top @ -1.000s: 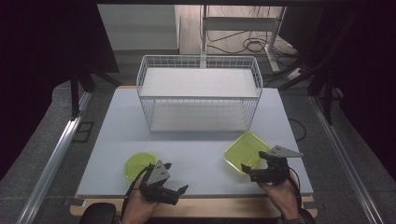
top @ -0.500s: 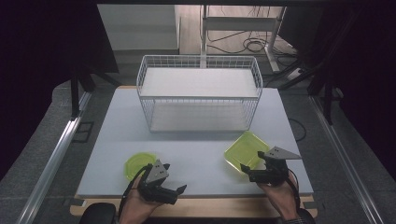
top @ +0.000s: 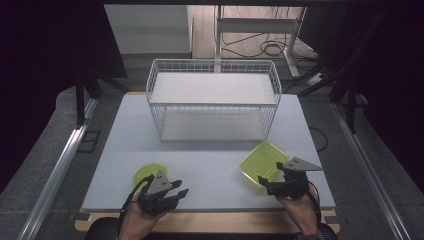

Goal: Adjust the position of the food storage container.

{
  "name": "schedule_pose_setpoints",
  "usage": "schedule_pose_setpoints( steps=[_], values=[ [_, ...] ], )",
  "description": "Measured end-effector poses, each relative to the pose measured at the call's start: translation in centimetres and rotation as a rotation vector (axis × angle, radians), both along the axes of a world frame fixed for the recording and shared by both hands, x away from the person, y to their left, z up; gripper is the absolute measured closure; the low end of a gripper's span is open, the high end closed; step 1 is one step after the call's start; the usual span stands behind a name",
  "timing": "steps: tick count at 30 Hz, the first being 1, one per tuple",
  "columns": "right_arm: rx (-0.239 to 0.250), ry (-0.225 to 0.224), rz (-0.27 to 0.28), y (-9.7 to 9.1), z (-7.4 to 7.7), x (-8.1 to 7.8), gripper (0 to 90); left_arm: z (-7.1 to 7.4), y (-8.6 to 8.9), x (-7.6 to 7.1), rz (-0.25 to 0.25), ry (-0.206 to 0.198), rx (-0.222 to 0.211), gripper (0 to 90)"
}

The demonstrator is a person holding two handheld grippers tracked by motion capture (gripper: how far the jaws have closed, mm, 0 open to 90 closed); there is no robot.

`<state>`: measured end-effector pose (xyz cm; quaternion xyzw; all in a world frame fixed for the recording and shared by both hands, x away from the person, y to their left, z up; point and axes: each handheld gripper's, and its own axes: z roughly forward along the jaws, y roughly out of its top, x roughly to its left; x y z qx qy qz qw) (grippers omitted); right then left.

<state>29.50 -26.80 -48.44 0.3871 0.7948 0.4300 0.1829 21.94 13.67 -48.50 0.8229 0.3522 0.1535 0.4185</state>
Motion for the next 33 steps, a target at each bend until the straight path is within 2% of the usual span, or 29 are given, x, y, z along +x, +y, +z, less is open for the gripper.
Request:
schedule_pose_setpoints(
  steps=[5, 9, 16, 17, 19, 33],
  values=[
    [-0.015, -0.002, 0.005, 0.1, -0.1, 0.0, 12.1, 0.4, 1.2, 0.0, 0.019, 0.018, 0.020, 89.8],
    [-0.023, -0.006, 0.007, 0.1, -0.2, 0.0, 12.1, 0.4, 2.0, 0.1, 0.036, 0.037, 0.043, 90.0],
    [-0.031, -0.002, 0.007, 0.1, -0.3, 0.0, 12.3, -0.2, 2.6, 0.6, 0.073, 0.092, 0.063, 90.0],
    [-0.032, -0.002, 0.006, 0.1, -0.3, 0.0, 12.3, -0.4, 2.8, 0.7, 0.084, 0.107, 0.078, 90.0],
    [-0.032, -0.003, 0.006, 0.0, -0.3, 0.1, 12.4, -0.5, 3.0, 0.8, 0.088, 0.119, 0.065, 90.0],
    [-0.038, 0.002, 0.008, 0.1, -0.4, 0.1, 12.7, -0.8, 5.2, 1.4, 0.175, 0.132, 0.046, 90.0]
  ],
)
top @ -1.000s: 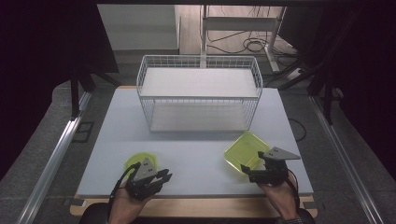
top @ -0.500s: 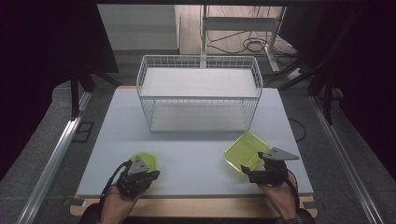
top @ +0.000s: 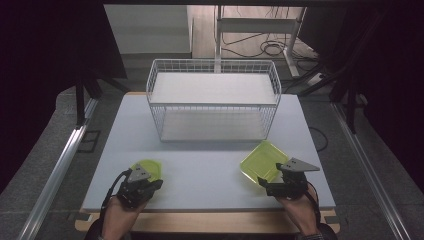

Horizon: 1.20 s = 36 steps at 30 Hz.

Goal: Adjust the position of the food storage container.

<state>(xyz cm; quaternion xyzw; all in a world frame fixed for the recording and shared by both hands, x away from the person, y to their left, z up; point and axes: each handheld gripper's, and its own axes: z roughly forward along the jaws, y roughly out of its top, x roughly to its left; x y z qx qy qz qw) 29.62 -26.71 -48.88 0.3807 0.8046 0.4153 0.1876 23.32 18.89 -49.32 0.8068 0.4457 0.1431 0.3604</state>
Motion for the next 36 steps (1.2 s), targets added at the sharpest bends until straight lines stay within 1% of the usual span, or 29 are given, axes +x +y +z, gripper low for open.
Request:
schedule_pose_setpoints(
  steps=[7, 15, 19, 21, 22, 24, 27, 28, 30, 32, 33, 35, 36],
  values=[
    [-0.002, 0.003, 0.001, 0.1, -0.1, 0.0, 12.7, -0.2, 1.5, 0.5, 0.052, -0.003, -0.015, 90.0],
    [-0.006, 0.004, 0.001, 0.1, -0.2, 0.0, 12.7, -0.6, 3.3, 1.6, 0.097, 0.002, -0.011, 90.0],
    [-0.008, 0.006, 0.004, 0.2, -0.2, 0.0, 13.6, -0.6, 4.0, 2.1, 0.116, -0.007, -0.011, 90.0],
    [-0.008, 0.007, 0.004, 0.2, -0.2, 0.0, 13.7, -0.6, 4.2, 2.2, 0.117, -0.010, -0.010, 90.0],
    [-0.008, 0.010, 0.004, 0.2, -0.2, 0.0, 14.0, -0.6, 4.6, 2.6, 0.127, -0.017, -0.011, 90.0],
    [-0.008, 0.012, 0.004, 0.3, -0.2, 0.0, 14.1, -0.7, 4.9, 2.9, 0.137, -0.017, -0.016, 90.0],
    [-0.009, 0.012, 0.003, 0.3, -0.3, 0.0, 14.2, -0.8, 5.0, 3.0, 0.140, -0.014, -0.021, 90.0],
    [-0.008, 0.011, 0.001, 0.3, -0.2, 0.0, 14.2, -0.8, 5.0, 3.0, 0.138, -0.016, -0.017, 90.0],
    [-0.003, 0.011, -0.001, 0.2, -0.2, 0.0, 14.6, -0.7, 4.8, 2.9, 0.130, -0.023, -0.012, 90.0],
    [0.001, 0.010, -0.006, 0.2, -0.1, 0.0, 14.9, -0.5, 4.4, 2.7, 0.121, -0.038, -0.022, 90.0],
    [0.008, 0.008, -0.008, 0.1, -0.1, 0.0, 15.6, -0.4, 4.1, 2.5, 0.110, -0.052, -0.030, 90.0],
    [0.021, 0.009, -0.018, 0.0, 0.1, 0.0, 16.4, -0.3, 3.5, 2.4, 0.081, -0.076, -0.054, 86.3],
    [0.026, 0.006, -0.022, -0.1, 0.2, 0.1, 16.9, -0.4, 3.1, 2.3, 0.064, -0.082, -0.059, 84.8]
  ],
)
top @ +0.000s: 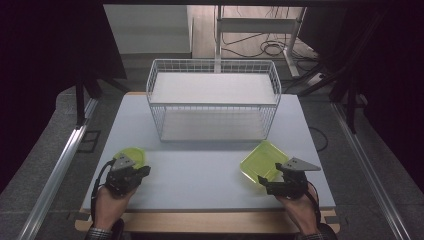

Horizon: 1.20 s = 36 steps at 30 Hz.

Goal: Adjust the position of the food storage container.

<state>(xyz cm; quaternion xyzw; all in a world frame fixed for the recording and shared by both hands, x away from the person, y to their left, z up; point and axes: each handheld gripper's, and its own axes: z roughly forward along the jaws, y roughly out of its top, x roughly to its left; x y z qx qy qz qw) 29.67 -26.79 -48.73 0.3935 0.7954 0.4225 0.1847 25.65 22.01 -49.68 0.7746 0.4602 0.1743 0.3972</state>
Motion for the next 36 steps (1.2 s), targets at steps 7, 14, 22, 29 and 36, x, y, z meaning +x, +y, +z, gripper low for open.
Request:
schedule_pose_setpoints(
  steps=[7, 14, 22, 29, 36],
  values=[
    [0.037, 0.003, -0.029, -1.3, 0.7, 0.6, 36.1, -0.6, -2.6, 0.1, -0.078, -0.018, 0.031, 68.8],
    [0.003, 0.011, -0.052, -2.6, 1.2, 1.9, 67.6, -1.5, -3.8, 0.2, -0.096, -0.021, 0.060, 47.9],
    [-0.087, -0.015, -0.091, -3.9, 1.9, 4.0, 88.5, -2.0, -4.9, 0.0, -0.122, -0.024, 0.114, 36.1],
    [-0.123, -0.001, -0.139, -5.5, 1.5, 6.5, 88.7, -2.2, -5.1, 0.0, -0.134, -0.030, 0.135, 32.3],
    [-0.139, 0.037, -0.140, -6.5, 0.5, 8.0, 88.7, -2.2, -5.3, -0.1, -0.136, -0.028, 0.143, 32.3]
  ],
)
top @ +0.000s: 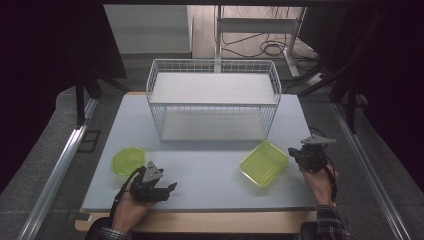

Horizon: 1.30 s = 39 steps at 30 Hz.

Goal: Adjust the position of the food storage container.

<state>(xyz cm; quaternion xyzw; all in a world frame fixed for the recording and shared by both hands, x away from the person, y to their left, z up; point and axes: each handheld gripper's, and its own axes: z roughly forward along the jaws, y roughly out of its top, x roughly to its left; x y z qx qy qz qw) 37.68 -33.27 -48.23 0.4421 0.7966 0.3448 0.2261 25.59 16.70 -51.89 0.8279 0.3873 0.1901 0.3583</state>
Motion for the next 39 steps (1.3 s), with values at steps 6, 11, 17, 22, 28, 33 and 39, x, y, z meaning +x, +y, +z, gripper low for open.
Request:
schedule_pose_setpoints(
  steps=[6, 11, 17, 22, 28, 33, 39],
  values=[
    [0.008, 0.041, 0.029, 0.2, -0.4, 0.0, 88.7, 0.1, 0.0, -0.1, -0.010, 0.008, 0.007, 36.6],
    [0.013, 0.070, 0.061, 0.8, -0.5, -0.8, 88.7, 0.1, 0.0, -0.3, -0.010, 0.015, 0.006, 40.4],
    [0.021, 0.102, 0.116, 2.0, -0.7, -1.8, 88.7, 0.2, 0.0, -0.4, -0.010, 0.017, 0.008, 41.9],
    [0.034, 0.123, 0.157, 3.0, -0.7, -2.6, 88.6, 0.2, 0.0, -0.5, -0.011, 0.019, 0.011, 42.6],
    [0.037, 0.156, 0.216, 4.7, -0.8, -3.4, 88.6, 0.2, 0.0, -0.5, -0.014, 0.026, 0.018, 43.1],
    [0.044, 0.170, 0.273, 6.4, -0.9, -4.1, 88.5, 0.2, 0.0, -0.5, -0.014, 0.029, 0.020, 43.2],
    [0.048, 0.186, 0.313, 8.4, -1.2, -4.5, 88.4, 0.1, 0.0, -0.4, -0.013, 0.036, 0.017, 42.8]
  ],
)
